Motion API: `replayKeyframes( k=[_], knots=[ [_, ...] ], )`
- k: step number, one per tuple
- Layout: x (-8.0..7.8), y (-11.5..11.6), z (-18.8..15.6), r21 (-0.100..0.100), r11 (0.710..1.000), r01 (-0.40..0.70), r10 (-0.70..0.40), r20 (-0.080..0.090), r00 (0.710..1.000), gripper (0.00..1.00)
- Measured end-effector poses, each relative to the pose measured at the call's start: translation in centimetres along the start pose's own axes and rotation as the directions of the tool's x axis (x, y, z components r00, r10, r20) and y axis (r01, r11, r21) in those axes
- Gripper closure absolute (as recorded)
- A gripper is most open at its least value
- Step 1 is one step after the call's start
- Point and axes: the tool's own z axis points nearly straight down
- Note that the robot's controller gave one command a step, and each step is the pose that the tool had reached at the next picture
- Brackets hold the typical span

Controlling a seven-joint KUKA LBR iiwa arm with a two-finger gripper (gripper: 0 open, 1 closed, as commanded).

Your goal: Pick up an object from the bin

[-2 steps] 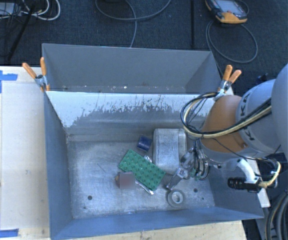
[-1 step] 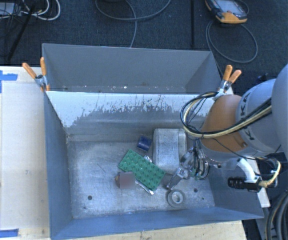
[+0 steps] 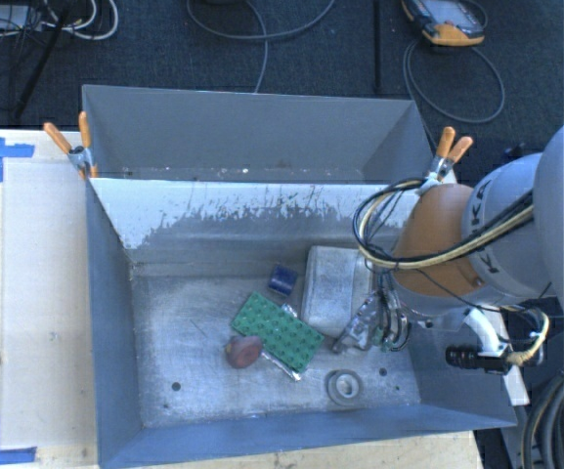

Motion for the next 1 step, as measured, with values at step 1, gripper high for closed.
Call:
replayKeyframes(
  k=[1],
  knots=[
    [-0.07,0.09,-12.9,-0.002,1.0,0.005,-0.005,0.007,1.0,1.0]
  ],
)
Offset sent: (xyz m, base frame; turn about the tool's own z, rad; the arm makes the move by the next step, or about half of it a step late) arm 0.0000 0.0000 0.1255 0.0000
